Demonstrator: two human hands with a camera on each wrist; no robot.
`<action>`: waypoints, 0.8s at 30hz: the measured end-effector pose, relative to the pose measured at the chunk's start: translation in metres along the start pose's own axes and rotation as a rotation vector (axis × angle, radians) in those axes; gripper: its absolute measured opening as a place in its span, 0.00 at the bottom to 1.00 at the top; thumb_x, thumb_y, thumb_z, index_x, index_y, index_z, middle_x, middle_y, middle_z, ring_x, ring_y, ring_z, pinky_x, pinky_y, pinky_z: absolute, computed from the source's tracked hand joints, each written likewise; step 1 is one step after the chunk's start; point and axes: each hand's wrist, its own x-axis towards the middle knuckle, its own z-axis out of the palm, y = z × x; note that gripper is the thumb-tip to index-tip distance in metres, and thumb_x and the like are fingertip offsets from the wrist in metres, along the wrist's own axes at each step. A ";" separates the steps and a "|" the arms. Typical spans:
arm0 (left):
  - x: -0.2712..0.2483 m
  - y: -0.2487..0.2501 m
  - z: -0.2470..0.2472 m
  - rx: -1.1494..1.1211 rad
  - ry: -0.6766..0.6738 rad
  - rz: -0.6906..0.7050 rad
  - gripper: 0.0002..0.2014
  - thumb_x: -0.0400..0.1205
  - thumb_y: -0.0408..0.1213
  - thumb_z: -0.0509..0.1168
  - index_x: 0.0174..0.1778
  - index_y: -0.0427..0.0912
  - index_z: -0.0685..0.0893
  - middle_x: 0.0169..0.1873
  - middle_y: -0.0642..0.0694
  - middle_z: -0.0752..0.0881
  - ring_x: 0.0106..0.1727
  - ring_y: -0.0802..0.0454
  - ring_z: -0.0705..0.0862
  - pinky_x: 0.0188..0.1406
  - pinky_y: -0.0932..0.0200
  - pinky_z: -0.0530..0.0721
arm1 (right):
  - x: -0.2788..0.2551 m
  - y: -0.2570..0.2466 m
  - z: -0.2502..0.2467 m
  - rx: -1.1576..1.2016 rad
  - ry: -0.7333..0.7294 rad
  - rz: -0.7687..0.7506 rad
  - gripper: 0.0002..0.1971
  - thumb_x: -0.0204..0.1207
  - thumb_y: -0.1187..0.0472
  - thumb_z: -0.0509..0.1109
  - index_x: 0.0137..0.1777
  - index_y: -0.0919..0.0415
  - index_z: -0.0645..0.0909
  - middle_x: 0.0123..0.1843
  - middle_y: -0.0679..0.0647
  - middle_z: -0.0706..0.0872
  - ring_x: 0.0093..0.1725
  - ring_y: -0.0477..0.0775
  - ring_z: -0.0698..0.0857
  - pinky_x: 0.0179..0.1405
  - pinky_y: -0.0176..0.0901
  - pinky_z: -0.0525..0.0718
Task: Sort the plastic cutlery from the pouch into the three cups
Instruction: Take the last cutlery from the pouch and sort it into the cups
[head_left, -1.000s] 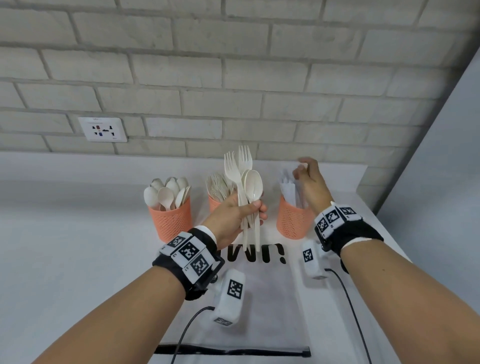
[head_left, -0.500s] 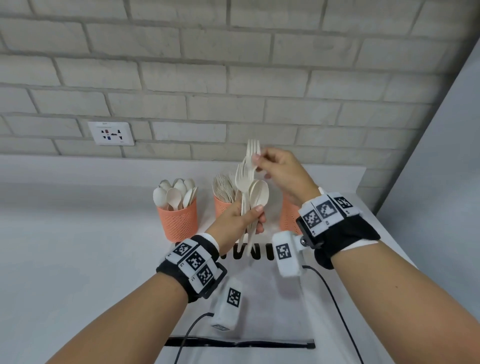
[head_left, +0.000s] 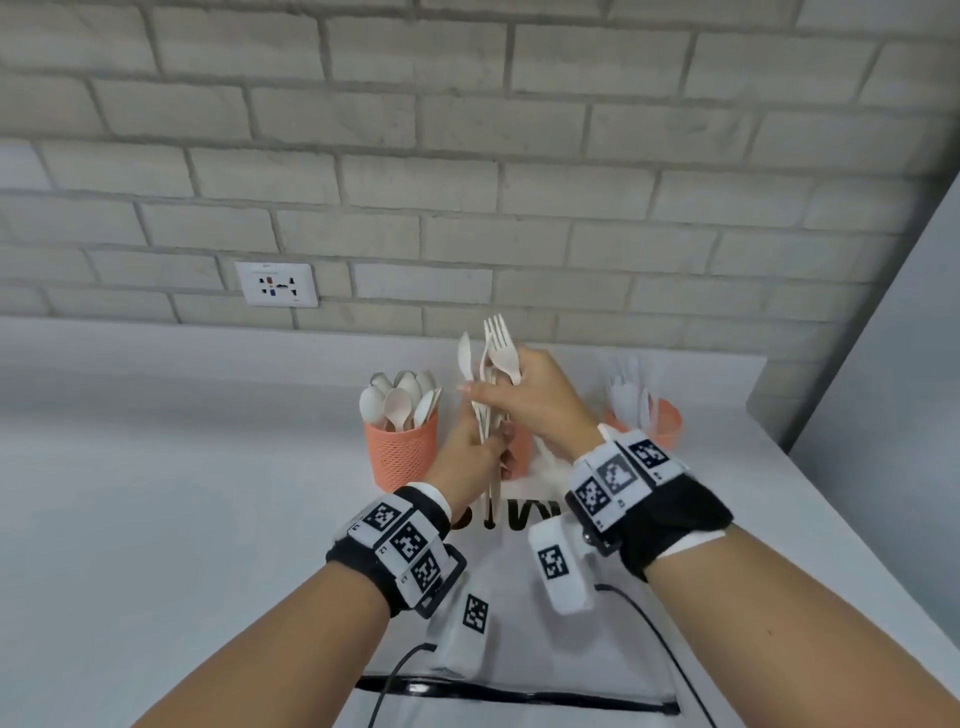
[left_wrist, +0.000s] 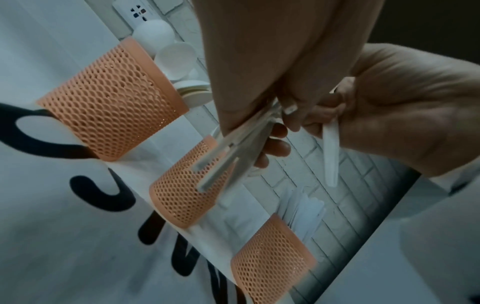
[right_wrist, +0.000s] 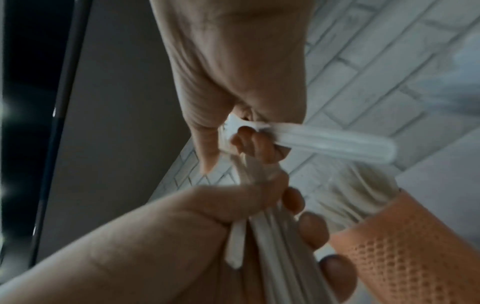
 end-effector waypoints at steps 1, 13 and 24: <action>-0.002 -0.001 -0.002 -0.009 -0.009 0.005 0.15 0.85 0.32 0.58 0.67 0.35 0.70 0.32 0.48 0.78 0.28 0.58 0.79 0.31 0.61 0.82 | 0.001 0.002 0.004 0.008 0.030 0.032 0.09 0.73 0.58 0.73 0.48 0.64 0.83 0.37 0.54 0.84 0.41 0.54 0.87 0.42 0.47 0.85; -0.004 -0.004 -0.053 -0.167 0.055 -0.058 0.08 0.86 0.31 0.54 0.42 0.43 0.72 0.29 0.45 0.71 0.25 0.55 0.71 0.27 0.61 0.75 | 0.040 -0.015 -0.033 0.480 0.303 -0.174 0.12 0.85 0.68 0.52 0.52 0.54 0.75 0.36 0.54 0.80 0.34 0.46 0.84 0.46 0.40 0.86; 0.007 -0.005 -0.071 -0.101 0.081 0.007 0.06 0.86 0.34 0.55 0.54 0.35 0.73 0.27 0.51 0.76 0.28 0.54 0.75 0.29 0.64 0.80 | 0.069 0.051 0.009 0.169 0.315 -0.092 0.14 0.77 0.69 0.66 0.57 0.51 0.73 0.40 0.52 0.81 0.43 0.56 0.85 0.52 0.47 0.82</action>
